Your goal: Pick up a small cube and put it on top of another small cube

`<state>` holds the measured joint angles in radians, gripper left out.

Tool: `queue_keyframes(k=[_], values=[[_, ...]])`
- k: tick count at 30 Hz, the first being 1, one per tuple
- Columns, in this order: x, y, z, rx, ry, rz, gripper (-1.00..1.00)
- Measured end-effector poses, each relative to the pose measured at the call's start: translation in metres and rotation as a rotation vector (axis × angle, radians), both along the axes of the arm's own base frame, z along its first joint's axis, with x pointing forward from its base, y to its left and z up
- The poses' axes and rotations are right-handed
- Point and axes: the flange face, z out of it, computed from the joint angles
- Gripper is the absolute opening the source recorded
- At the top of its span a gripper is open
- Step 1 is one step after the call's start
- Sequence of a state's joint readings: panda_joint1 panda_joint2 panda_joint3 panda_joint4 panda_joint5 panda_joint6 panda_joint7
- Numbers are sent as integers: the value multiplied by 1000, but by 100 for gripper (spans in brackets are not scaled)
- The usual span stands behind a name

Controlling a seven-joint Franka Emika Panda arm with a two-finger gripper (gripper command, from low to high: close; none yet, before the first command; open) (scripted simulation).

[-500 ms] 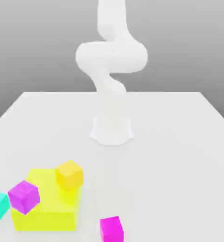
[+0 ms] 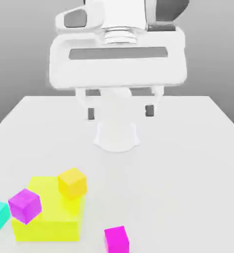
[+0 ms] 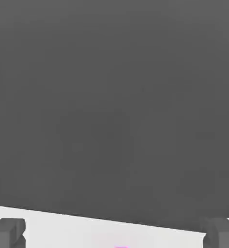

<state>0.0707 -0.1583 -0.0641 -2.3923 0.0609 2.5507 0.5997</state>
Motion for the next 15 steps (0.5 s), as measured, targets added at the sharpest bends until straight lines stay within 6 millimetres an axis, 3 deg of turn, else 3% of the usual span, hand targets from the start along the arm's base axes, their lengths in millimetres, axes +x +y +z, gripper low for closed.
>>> queue_keyframes(k=[5,10,15], values=[[4,1,-95,-23,134,42,0],[-10,-1,-188,-51,267,83,0],[-17,-3,-260,-63,313,98,0]])
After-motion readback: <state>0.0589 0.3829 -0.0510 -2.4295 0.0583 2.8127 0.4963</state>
